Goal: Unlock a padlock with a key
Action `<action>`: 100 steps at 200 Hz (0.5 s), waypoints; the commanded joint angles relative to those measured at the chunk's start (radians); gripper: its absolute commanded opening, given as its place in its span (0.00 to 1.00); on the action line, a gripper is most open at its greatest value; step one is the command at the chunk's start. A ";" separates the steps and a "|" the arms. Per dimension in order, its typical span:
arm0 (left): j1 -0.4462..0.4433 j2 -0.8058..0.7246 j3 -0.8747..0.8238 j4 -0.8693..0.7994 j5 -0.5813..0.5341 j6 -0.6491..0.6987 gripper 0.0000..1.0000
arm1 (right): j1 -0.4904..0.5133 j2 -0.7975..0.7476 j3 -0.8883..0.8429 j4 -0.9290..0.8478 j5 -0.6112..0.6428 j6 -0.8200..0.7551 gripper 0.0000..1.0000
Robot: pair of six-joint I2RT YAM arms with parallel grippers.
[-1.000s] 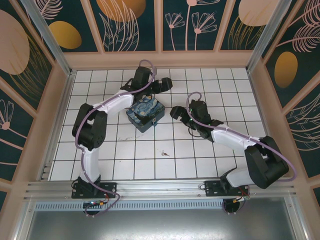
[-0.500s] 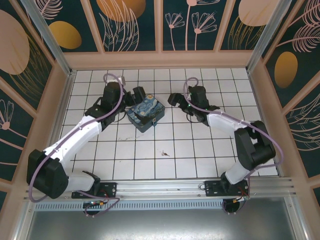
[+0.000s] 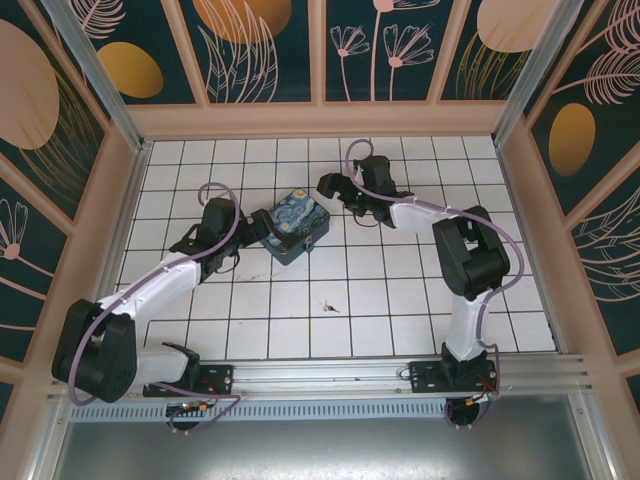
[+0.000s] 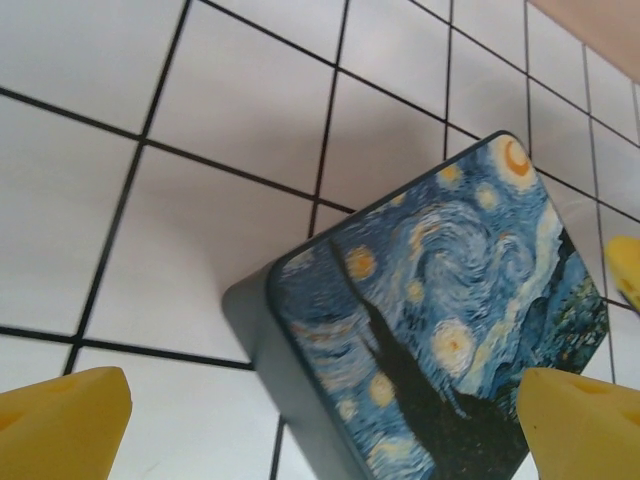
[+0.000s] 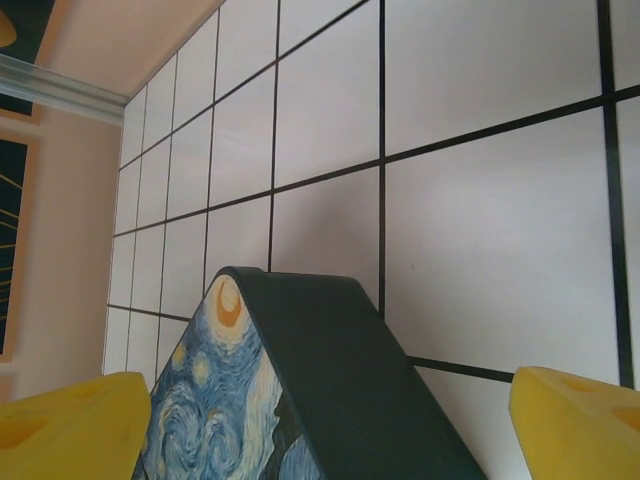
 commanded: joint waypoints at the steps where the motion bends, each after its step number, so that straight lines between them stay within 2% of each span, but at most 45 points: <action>1: 0.001 0.064 0.030 0.100 0.062 0.005 0.99 | 0.013 0.037 0.050 0.052 -0.047 0.032 0.92; 53: 0.001 0.167 0.051 0.187 0.118 -0.025 0.99 | 0.042 0.072 0.083 0.057 -0.050 0.042 0.91; 100: 0.001 0.236 0.105 0.219 0.160 -0.014 0.99 | 0.066 0.033 0.028 0.088 -0.050 0.053 0.89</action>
